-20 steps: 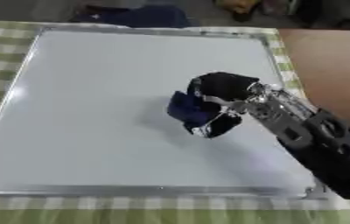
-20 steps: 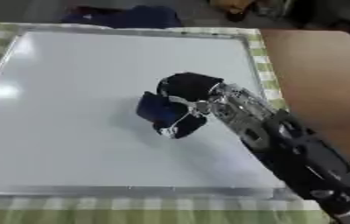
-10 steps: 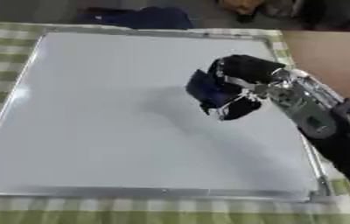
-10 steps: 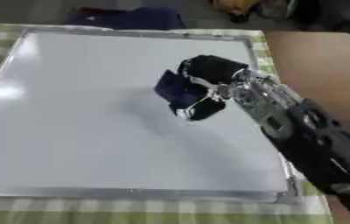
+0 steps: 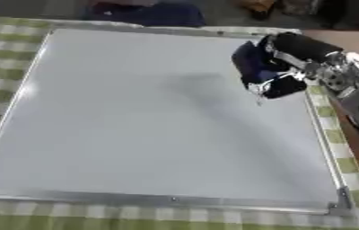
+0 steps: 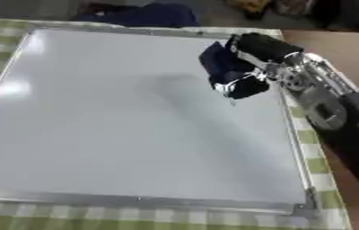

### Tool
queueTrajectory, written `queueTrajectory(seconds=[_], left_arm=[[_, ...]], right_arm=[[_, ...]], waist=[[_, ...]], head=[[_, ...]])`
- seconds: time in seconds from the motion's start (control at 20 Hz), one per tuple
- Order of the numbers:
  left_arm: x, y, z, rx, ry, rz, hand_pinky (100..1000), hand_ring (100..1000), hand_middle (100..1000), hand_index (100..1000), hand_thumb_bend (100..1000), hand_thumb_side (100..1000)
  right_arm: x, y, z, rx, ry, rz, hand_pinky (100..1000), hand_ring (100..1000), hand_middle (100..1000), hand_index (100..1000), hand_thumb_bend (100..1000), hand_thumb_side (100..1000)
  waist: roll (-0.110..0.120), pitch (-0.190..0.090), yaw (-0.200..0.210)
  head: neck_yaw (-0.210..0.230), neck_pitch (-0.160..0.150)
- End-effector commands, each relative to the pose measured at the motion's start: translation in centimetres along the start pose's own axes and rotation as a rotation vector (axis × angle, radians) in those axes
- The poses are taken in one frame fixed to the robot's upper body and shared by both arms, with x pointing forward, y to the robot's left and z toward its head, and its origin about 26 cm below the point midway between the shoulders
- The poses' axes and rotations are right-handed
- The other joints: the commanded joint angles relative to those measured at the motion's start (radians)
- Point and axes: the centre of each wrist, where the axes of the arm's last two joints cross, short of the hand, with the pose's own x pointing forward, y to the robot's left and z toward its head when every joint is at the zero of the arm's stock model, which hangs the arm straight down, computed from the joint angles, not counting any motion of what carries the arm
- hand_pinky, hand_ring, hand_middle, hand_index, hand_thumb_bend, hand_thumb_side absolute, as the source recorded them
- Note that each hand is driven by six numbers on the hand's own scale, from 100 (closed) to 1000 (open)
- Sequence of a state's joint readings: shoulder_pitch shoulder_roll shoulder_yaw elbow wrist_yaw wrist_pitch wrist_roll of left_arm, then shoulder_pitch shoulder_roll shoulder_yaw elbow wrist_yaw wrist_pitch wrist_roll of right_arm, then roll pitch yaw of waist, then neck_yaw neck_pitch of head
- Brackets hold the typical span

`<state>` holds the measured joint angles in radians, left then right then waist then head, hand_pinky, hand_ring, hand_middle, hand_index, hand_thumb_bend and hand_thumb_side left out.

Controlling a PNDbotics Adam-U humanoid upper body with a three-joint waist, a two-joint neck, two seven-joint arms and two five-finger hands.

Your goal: Wipe the whiteboard clean with a brush.

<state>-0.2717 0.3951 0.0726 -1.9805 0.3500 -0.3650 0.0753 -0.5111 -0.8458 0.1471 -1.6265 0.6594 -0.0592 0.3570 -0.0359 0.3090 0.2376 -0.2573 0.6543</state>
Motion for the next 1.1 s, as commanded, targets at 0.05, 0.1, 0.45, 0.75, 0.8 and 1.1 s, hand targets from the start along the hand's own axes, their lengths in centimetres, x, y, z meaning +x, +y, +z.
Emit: queueTrajectory(seconds=[0.05,0.1,0.45,0.75,0.8,1.1], left_arm=[[0.8,0.1,-0.8,-0.014,-0.041,-0.017,535,636,581,542,146,991],[0.8,0.1,-0.8,-0.014,-0.043,-0.016,535,636,581,542,145,992],[0.8,0.1,-1.0,-0.018,-0.049,-0.019,534,634,581,540,141,998],[0.8,0.0,-1.2,-0.018,-0.054,-0.017,534,634,581,539,139,1000],[0.8,0.0,-1.2,-0.017,-0.055,-0.017,534,634,580,538,138,1000],[0.8,0.0,-1.3,-0.015,-0.061,-0.016,533,634,580,538,135,1000]], right_arm=[[-1.7,-2.0,1.0,-0.034,0.050,0.044,652,720,322,100,120,477],[-2.0,-2.1,1.1,-0.038,0.061,0.048,653,721,322,100,118,475],[-3.8,-2.5,1.8,-0.044,0.127,0.075,658,733,332,100,117,475],[-4.5,-1.8,1.7,0.010,0.140,0.102,655,732,340,100,118,469],[-4.5,-1.7,1.7,0.016,0.143,0.106,655,732,341,100,118,467],[-5.2,-0.7,1.5,0.053,0.165,0.135,655,699,355,100,126,473]], waist=[[0.001,-0.010,0.006],[0.001,-0.007,0.009],[-0.005,0.012,0.017],[-0.011,0.023,0.024],[-0.011,0.025,0.026],[-0.013,0.036,0.033]], head=[[0.001,-0.019],[0.000,-0.021],[-0.007,-0.034],[-0.014,-0.043],[-0.016,-0.045],[-0.027,-0.052]])
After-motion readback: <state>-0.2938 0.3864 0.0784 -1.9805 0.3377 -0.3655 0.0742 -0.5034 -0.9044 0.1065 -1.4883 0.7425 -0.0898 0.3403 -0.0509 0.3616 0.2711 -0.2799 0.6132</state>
